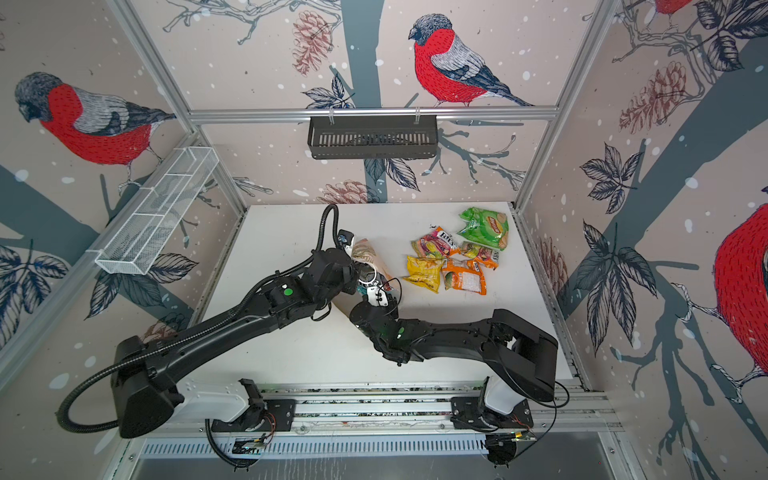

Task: Take the snacks out of the paper bag
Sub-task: 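Lift the teal packet up toward the bag opening with the right gripper, then pull the teal packet out with the right gripper while the left holds the bag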

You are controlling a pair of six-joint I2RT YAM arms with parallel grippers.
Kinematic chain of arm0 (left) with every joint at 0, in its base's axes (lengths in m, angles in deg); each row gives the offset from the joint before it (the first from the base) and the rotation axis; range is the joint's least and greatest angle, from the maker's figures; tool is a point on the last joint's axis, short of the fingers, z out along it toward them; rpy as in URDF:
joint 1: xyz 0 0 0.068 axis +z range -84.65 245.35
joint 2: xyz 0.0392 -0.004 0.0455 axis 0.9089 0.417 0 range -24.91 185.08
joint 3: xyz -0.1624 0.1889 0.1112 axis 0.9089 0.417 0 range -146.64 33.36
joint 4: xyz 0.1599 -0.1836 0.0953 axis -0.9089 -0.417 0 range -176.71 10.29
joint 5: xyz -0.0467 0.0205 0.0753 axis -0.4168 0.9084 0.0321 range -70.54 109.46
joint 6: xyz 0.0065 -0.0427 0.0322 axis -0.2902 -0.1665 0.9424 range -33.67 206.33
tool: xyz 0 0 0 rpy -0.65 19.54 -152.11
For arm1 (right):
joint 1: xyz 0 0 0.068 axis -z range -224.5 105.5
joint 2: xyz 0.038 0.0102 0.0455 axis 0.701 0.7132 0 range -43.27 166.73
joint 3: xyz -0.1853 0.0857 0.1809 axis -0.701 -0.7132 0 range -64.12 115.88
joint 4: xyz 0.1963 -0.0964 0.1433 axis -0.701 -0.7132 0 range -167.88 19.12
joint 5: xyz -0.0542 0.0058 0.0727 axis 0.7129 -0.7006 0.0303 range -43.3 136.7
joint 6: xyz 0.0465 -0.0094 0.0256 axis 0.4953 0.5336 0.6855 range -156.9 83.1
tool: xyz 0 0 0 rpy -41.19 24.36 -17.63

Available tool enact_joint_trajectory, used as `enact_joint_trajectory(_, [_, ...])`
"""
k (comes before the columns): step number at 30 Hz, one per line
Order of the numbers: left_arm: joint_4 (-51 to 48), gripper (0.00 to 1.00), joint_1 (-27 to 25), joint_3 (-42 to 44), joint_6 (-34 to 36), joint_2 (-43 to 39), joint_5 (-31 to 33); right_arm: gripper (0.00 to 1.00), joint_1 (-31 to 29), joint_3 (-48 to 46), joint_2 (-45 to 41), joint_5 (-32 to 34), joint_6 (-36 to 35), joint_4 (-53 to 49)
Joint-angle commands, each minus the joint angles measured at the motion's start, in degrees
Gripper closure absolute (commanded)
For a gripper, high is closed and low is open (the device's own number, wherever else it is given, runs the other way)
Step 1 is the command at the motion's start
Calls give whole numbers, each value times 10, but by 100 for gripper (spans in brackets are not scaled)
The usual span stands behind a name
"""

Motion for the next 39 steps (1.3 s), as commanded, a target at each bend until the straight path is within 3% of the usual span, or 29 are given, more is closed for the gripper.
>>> enact_joint_trajectory(1, [-28,100,2,-2,-10,4,29,100,5,6,-13,15,-9,1])
enact_joint_trajectory(8, [-19,100,2,-2,-6,4,30,100,17,18,-32,-2,-5,-23])
enact_joint_trajectory(26, [-25,100,3,-9,8,11,30,99,27,28,-95,29,1,-43])
enact_joint_trajectory(39, [-54,100,2,-43,10,6,22,99,25,11,-128,84,-40,39])
